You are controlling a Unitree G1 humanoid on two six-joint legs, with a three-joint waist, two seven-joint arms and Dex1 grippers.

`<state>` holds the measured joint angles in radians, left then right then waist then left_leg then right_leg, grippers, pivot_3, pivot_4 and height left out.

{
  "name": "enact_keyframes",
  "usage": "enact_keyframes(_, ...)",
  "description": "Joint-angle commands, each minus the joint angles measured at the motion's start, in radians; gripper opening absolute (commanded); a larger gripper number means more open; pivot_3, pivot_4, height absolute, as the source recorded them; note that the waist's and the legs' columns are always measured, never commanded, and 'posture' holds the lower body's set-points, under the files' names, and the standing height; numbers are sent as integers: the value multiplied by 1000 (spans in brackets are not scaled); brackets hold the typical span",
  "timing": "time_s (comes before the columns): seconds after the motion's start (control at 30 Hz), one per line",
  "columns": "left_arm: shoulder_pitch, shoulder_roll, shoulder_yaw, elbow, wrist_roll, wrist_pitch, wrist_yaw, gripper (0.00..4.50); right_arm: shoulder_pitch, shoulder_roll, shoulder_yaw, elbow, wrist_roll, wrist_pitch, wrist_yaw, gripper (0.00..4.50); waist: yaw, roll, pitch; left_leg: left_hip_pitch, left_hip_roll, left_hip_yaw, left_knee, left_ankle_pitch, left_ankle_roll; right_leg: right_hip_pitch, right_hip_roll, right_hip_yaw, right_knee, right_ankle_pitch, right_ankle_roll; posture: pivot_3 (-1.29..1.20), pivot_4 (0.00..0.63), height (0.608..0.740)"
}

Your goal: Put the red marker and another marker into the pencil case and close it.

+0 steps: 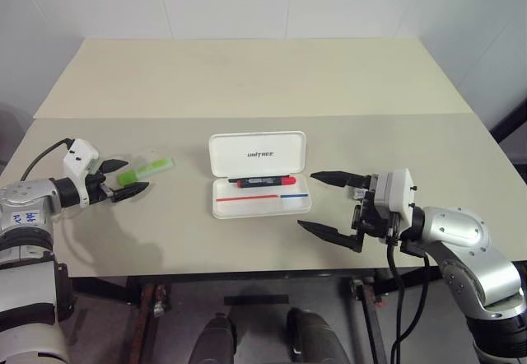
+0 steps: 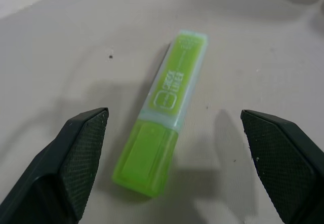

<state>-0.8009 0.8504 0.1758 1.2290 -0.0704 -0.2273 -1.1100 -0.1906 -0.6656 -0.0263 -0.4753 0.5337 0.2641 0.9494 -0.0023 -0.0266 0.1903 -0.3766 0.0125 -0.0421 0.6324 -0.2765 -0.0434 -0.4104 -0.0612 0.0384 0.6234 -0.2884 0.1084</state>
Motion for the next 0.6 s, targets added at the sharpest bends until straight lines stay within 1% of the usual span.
enact_keyframes(0.03, -15, 24, -13, 12, 25, -10, 25, 4472, -22, -18, -38, -7, 18, -16, 20, 4500, -1, 0, 0, 0, 0, 0, 0, 0, 0, 0, 0, 0, 0, 0, 0, 0, 150, 740)
enact_keyframes(0.2, -13, 11, -39, 26, 58, 10, 54, 4472, -32, -13, -34, -6, 16, -11, 21, 4500, -2, 0, 0, 0, 0, 0, 0, 0, 0, 0, 0, 0, 1, 0, 0, 0, 150, 740)
enact_keyframes(0.23, -14, 9, -38, 27, 55, 12, 52, 4280, -33, -12, -34, -7, 15, -11, 21, 4500, -2, 0, 0, 1, 0, 0, 0, 0, 0, 0, 0, 0, 1, 0, 0, 0, 150, 740)
enact_keyframes(0.3, -12, 2, -34, 27, 46, 16, 39, 3830, -32, -12, -34, -9, 15, -10, 19, 4500, -2, 0, 0, 1, 0, 0, 0, 0, 0, 0, 0, 0, 1, 0, 0, 0, 150, 740)
enact_keyframes(0.33, -11, -1, -31, 27, 41, 18, 31, 3529, -32, -12, -34, -10, 15, -10, 18, 4500, -2, 0, 0, 1, 0, 1, 1, 0, 0, 0, 0, 0, 1, 0, 0, 0, 150, 740)
enact_keyframes(0.57, -1, -19, -13, 18, 18, 13, 12, 1227, -26, -9, -36, -15, 14, -10, 10, 4500, -1, 0, 0, 1, 0, 0, 1, 0, 0, 0, 0, 0, 3, 0, 0, 0, 150, 740)
enact_keyframes(0.6, 1, -23, -5, 16, 10, 11, 13, 1079, -26, -7, -35, -16, 13, -10, 8, 4500, -1, 0, 0, 1, 0, 0, 1, 0, 0, 0, 0, 0, 4, 0, 0, 0, 150, 740)
